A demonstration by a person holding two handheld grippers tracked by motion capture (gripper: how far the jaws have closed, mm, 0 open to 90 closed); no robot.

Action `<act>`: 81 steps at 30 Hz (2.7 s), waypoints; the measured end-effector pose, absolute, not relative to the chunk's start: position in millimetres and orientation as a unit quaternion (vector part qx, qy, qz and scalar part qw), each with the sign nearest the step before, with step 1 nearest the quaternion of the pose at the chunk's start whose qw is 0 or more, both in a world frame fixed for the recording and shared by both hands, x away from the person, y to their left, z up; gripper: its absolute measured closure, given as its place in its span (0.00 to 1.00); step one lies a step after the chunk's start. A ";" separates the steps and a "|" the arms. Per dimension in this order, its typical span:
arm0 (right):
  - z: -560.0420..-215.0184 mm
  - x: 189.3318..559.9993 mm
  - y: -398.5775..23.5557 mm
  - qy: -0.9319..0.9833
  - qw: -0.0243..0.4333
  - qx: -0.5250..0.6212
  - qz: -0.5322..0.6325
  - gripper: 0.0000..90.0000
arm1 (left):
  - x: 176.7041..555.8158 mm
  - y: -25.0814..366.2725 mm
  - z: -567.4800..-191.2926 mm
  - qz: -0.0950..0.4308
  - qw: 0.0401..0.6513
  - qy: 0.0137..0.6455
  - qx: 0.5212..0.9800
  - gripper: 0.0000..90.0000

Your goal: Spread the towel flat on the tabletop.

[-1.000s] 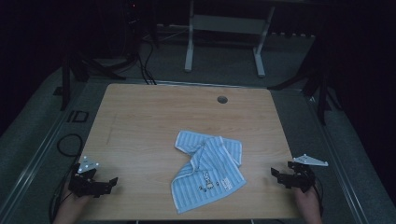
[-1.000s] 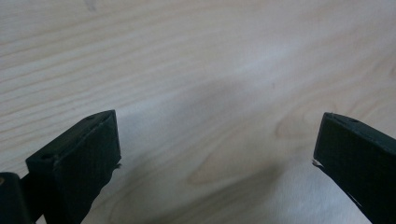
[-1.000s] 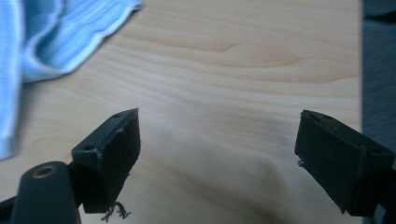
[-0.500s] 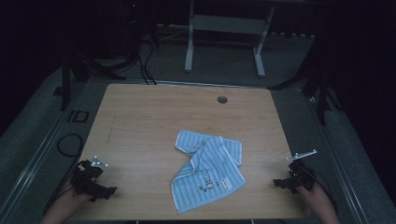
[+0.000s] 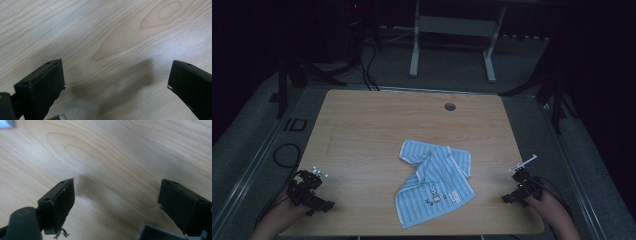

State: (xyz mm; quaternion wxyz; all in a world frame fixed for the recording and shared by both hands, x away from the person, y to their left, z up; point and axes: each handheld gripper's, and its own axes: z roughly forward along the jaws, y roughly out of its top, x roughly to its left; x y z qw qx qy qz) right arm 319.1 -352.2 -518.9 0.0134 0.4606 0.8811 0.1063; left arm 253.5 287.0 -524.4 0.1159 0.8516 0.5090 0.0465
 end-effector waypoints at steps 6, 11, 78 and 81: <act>-517.7 326.7 -336.3 0.893 -0.002 0.437 0.108 0.15 | 261.3 271.6 -523.7 0.047 0.090 0.500 0.860 0.01; -517.1 334.1 -317.4 0.908 -0.005 0.407 0.097 0.17 | 268.2 254.3 -523.9 0.041 0.093 0.486 0.868 0.01; -500.1 398.7 -169.3 0.964 0.003 0.251 0.093 0.78 | 342.4 21.8 -508.2 0.017 0.166 0.279 0.946 0.58; -497.7 396.2 -171.0 0.965 0.014 0.245 0.091 0.89 | 346.5 25.1 -505.7 0.023 0.176 0.279 0.944 0.85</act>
